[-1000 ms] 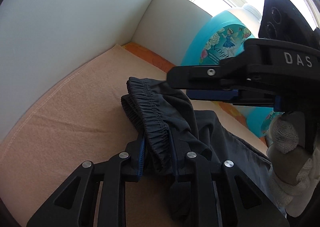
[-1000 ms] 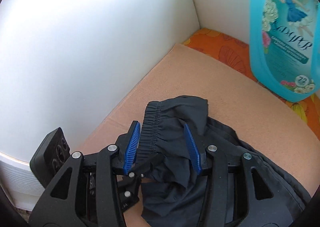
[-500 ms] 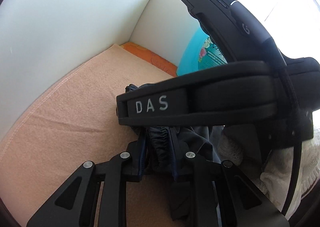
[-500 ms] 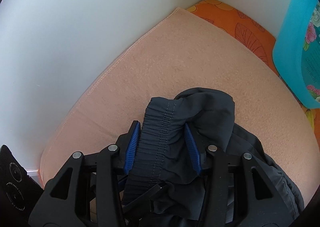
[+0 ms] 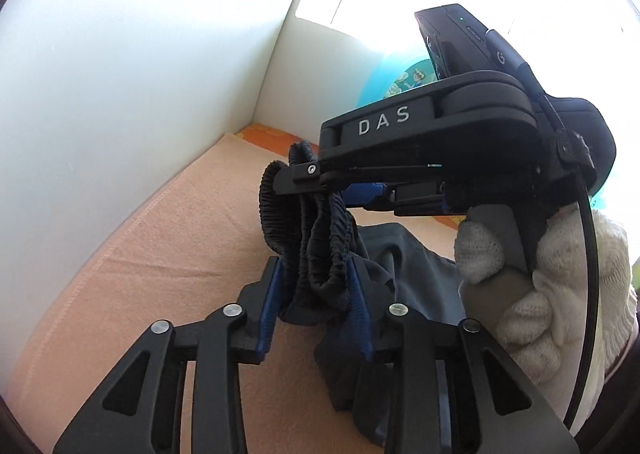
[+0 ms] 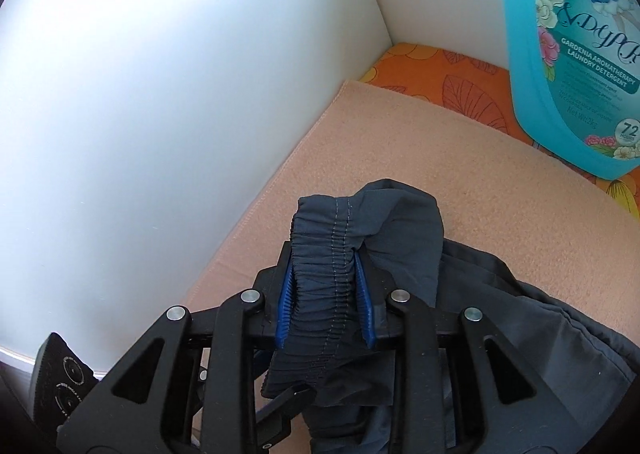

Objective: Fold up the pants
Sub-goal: 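Lift the waistband with both tools and carry it over toward the cuffs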

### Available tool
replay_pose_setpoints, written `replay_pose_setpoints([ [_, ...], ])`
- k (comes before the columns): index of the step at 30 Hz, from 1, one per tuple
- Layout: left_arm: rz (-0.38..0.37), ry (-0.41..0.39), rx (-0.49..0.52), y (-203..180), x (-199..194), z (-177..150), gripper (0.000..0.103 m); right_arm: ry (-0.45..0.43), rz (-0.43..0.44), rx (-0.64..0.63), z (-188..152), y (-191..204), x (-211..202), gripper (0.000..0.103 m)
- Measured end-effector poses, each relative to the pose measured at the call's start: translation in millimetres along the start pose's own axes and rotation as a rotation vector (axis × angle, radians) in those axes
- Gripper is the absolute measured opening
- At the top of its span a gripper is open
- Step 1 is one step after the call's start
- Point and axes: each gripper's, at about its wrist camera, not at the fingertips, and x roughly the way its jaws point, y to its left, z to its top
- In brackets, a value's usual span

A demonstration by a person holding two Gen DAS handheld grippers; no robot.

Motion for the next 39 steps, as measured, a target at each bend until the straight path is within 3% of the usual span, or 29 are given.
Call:
replay_pose_setpoints([
  [1, 0.007, -0.009, 0.012, -1, -6, -2, 0.033, -0.015, 0.022, 0.016, -1, -1, -6, 0.028],
  [5, 0.019, -0.019, 0.0, -1, -9, -6, 0.052, -0.036, 0.047, 0.047, -7, -3, -18, 0.028],
  [9, 0.007, 0.051, -0.1, 14, 6, -6, 0.057, -0.046, 0.058, 0.037, -4, -3, -19, 0.028],
  [11, -0.045, 0.074, -0.169, 22, 14, -6, 0.057, -0.054, 0.065, 0.042, -1, -6, -19, 0.028],
  [14, -0.092, 0.057, -0.189, 22, 17, -3, 0.056, -0.059, 0.067, 0.057, 0, -8, -19, 0.028],
  [16, -0.106, 0.024, -0.177, 19, 16, 1, 0.052, -0.064, 0.065, 0.061, 2, -9, -17, 0.028],
  [18, -0.13, 0.01, -0.192, 17, 14, 7, 0.028, -0.074, 0.067, 0.064, 2, -8, -20, 0.028],
  [21, -0.142, -0.036, -0.156, 15, 2, 18, 0.018, -0.103, 0.099, 0.069, 4, 0, -33, 0.028],
  [30, -0.087, -0.144, -0.046, 21, -56, 54, 0.016, -0.186, 0.211, 0.016, 17, 55, -75, 0.028],
  [39, -0.078, -0.163, 0.051, 5, -94, 60, 0.016, -0.252, 0.243, 0.001, 2, 73, -106, 0.028],
])
